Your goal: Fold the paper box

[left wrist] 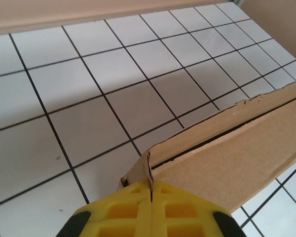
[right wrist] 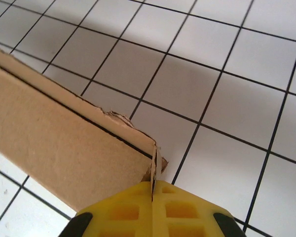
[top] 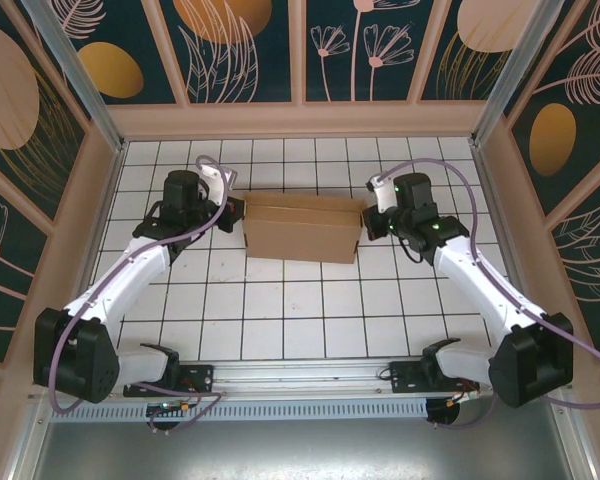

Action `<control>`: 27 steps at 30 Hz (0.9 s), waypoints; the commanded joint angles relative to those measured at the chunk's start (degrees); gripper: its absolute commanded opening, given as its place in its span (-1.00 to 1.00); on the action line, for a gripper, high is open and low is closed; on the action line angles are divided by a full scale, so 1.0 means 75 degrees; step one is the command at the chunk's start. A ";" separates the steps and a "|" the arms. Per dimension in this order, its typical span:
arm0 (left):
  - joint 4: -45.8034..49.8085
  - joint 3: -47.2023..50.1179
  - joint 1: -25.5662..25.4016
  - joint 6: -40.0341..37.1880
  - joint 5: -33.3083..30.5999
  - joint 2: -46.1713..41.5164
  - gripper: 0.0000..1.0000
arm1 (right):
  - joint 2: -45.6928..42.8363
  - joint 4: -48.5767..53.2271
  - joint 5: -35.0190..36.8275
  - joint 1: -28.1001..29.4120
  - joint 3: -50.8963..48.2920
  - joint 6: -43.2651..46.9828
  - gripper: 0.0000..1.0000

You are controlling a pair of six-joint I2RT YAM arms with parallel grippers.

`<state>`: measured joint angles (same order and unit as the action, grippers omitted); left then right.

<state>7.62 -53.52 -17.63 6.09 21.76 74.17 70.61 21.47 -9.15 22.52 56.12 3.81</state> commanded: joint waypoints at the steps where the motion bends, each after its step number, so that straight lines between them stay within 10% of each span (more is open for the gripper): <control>1: 0.0320 -0.0247 -0.0314 0.0885 0.0495 0.0278 -1.00 | 0.0554 0.0240 -0.0037 0.0260 0.0752 -0.1501 -1.00; 27: 0.0436 0.0139 -0.0423 0.2592 -0.0184 0.0116 -1.00 | 0.0812 0.0875 0.0705 0.0556 0.1005 -0.3742 -1.00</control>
<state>8.82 -53.80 -19.53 23.94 18.26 75.72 76.55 24.77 -1.48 25.45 61.98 -22.92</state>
